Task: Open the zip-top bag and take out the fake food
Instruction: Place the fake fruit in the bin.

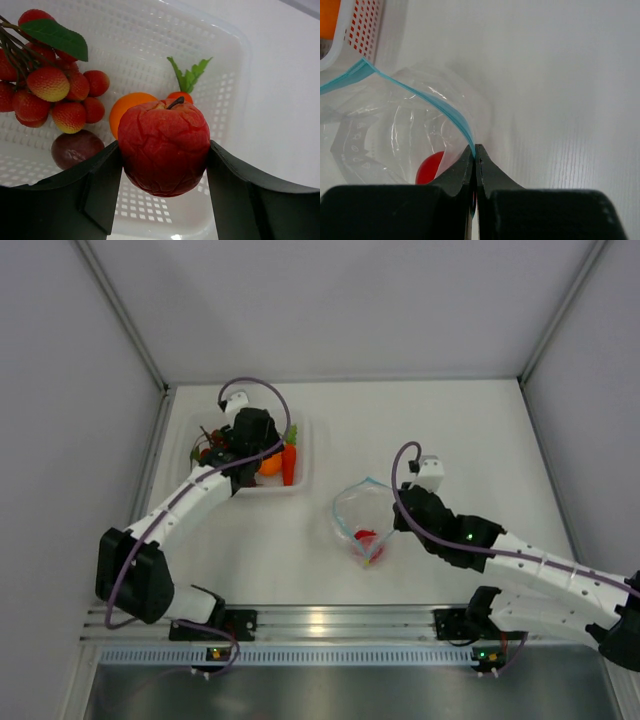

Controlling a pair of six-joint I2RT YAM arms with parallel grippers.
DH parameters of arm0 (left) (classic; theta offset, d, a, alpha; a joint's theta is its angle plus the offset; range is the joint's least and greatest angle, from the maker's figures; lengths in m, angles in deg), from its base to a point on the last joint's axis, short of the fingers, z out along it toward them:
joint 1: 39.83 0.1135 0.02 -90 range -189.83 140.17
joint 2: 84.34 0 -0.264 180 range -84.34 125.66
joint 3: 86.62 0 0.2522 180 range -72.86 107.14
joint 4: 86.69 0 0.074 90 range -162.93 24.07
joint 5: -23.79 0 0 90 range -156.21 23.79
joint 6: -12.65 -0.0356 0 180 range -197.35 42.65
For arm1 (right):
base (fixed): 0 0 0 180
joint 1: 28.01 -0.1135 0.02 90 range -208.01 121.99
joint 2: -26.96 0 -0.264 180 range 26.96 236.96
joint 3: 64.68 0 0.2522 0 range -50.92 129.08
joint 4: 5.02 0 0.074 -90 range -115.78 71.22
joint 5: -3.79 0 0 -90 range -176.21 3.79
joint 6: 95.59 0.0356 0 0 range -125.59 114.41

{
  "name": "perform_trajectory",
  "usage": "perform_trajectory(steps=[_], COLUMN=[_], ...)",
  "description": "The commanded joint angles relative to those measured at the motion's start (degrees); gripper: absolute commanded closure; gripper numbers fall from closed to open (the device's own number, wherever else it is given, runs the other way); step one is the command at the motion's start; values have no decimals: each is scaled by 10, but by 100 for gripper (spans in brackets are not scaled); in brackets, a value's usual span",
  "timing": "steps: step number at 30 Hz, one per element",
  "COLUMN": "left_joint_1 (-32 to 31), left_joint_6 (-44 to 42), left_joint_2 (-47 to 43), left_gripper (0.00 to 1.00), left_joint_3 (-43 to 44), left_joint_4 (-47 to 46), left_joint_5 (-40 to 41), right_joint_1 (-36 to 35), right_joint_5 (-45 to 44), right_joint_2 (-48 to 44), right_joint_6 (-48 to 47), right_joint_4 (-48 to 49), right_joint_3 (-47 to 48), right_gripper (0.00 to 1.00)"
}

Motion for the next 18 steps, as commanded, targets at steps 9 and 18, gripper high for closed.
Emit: perform_trajectory(steps=[9,18], left_joint_1=[116,126], left_joint_6=[-31,-35], left_joint_2=[158,151], left_gripper=[35,2], left_joint_3=[101,119], left_joint_4=[12,39], left_joint_5=[-65,-69], right_joint_1=[5,6], right_joint_5=[-1,4], right_joint_2=[-57,-73], right_joint_6=[-4,-5], right_joint_4=[-14,-21], right_joint_3=[-12,-10], right_gripper=[100,100])
